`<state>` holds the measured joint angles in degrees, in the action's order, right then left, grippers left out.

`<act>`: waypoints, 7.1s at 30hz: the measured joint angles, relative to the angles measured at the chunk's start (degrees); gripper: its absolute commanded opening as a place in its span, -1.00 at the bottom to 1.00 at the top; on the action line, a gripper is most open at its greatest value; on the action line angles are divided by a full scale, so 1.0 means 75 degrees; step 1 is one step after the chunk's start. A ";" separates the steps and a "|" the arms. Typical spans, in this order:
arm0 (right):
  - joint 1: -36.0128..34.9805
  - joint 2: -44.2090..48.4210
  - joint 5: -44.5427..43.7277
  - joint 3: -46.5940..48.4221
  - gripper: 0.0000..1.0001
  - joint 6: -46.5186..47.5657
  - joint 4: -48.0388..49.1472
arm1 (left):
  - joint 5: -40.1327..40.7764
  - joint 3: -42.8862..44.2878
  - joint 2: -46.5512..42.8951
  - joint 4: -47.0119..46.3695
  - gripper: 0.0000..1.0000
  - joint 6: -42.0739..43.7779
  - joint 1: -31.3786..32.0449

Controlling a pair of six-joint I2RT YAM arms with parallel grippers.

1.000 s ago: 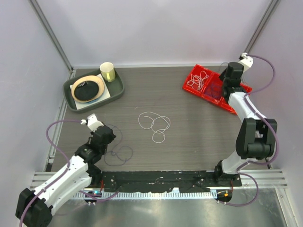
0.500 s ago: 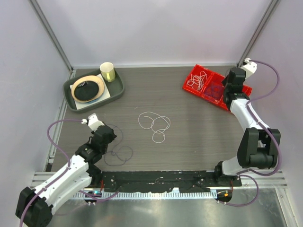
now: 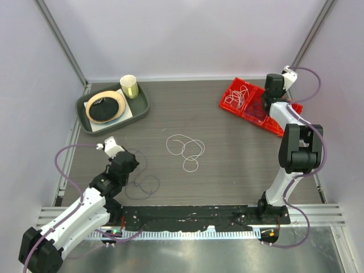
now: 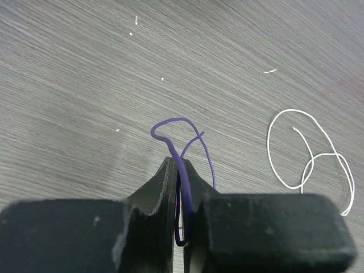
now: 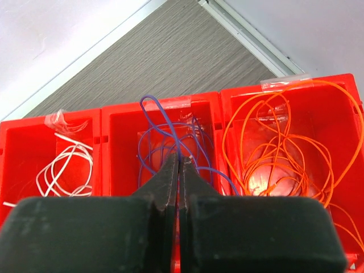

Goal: Untangle the cables

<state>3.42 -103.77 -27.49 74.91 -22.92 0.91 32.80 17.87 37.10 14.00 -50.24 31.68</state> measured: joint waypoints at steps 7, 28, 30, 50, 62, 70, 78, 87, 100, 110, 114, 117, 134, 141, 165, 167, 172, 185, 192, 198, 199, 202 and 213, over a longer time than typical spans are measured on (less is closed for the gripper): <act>0.0003 -0.0676 0.0195 0.0466 -0.99 -0.0175 0.0286 | 0.0058 0.0000 0.0256 -0.0006 -0.81 0.0017 0.0000; -0.0064 -0.1454 0.0137 -0.0510 -0.96 -0.1507 0.0941 | 0.0076 0.0000 0.0020 0.0117 -0.82 0.0134 0.0000; -0.0061 -0.1454 0.0233 -0.0458 -0.90 -0.1507 0.0970 | 0.0076 0.0000 -0.0009 0.0119 -0.83 0.0131 0.0000; -0.0428 0.2430 0.1163 -0.0612 0.65 -0.0723 0.0131 | -0.0807 0.0889 0.1172 -0.0149 -0.97 -0.0067 0.0000; -0.1326 0.7539 0.4462 -0.6000 0.65 -0.0866 0.0985 | -0.1935 0.3555 0.4771 -0.2005 -1.00 0.0181 0.1282; -0.1486 0.8204 0.6499 -0.6642 0.65 -0.0600 0.1947 | -0.2055 0.5030 0.5750 -0.2294 -0.98 0.0516 0.2279; -0.3503 0.7216 0.7090 -0.6540 0.65 0.0717 0.2186 | -0.0962 0.4130 0.3156 0.0682 -0.01 -0.0309 0.2241; -0.6545 0.3885 0.4523 -0.4001 0.64 0.1201 0.0720 | -0.0723 0.2684 0.1670 0.3867 1.00 -0.1486 0.2229; -0.8728 -0.0382 0.1734 -0.0909 0.64 0.0921 -0.1480 | 0.0953 0.2209 -0.0595 0.6371 0.99 -0.3468 0.2221; -0.8897 -0.1524 0.1081 0.0032 0.40 0.0125 -0.1874 | 0.0944 0.1982 -0.1023 0.6473 1.00 -0.3631 0.2221; -0.8903 -0.1719 0.0836 0.0227 -0.29 -0.0041 -0.1798 | 0.0877 0.1868 -0.1070 0.6449 1.00 -0.3620 0.2221; -0.8906 -0.1938 0.0539 0.0475 -0.77 -0.0184 -0.1746 | 0.0842 0.1813 -0.1151 0.6452 0.99 -0.3620 0.2221; -0.8891 0.0906 0.0344 -0.1580 -0.98 0.0924 -0.0635 | 0.0822 0.1754 -0.1609 0.6204 0.99 -0.3430 0.2221; -0.8865 0.3343 -0.0659 -0.0889 -0.98 0.2343 0.0026 | 0.0819 0.1448 -0.2203 0.5794 1.00 -0.3182 0.2221; -0.2914 0.1839 -0.0385 0.4331 -0.98 0.4832 -0.0632 | 0.1233 0.1440 -0.1947 0.5112 0.99 -0.2789 0.2221; -0.2495 0.1419 -0.0227 0.4447 -0.98 0.4806 -0.0705 | 0.1279 0.1443 -0.1842 0.4972 1.00 -0.2699 0.2221; -0.1766 0.0670 0.0029 0.4465 -0.98 0.4660 -0.0889 | 0.1384 0.1448 -0.1332 0.4503 1.00 -0.2524 0.2221; -0.0606 0.0335 0.0606 0.5106 -0.98 0.4360 -0.1160 | 0.1609 0.1705 -0.0166 0.3824 1.00 -0.2189 0.2221; -0.0321 0.0175 0.0717 0.5187 -0.99 0.4368 -0.1177 | 0.1667 0.1827 0.0000 0.3515 0.99 -0.2037 0.2221; -0.0259 0.0050 0.0860 0.4925 -0.99 0.4339 -0.1075 | 0.1682 0.1830 0.0172 0.3392 0.99 -0.2031 0.2221; -0.0259 0.0076 0.0895 0.4744 -0.99 0.4307 -0.0988 | 0.1682 0.1830 0.0198 0.3378 1.00 -0.2034 0.2221; -0.0259 0.0114 0.0965 0.3998 -0.98 0.4199 -0.0659 | 0.1682 0.1830 0.0262 0.3360 1.00 -0.2031 0.2221; -0.0262 0.0125 0.1116 0.1405 -0.98 0.3477 0.0286 | 0.1679 0.1830 0.0178 0.3360 1.00 -0.2037 0.2221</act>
<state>1.45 -102.83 -19.11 85.45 3.16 3.05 45.39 31.59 38.44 39.20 -65.52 48.34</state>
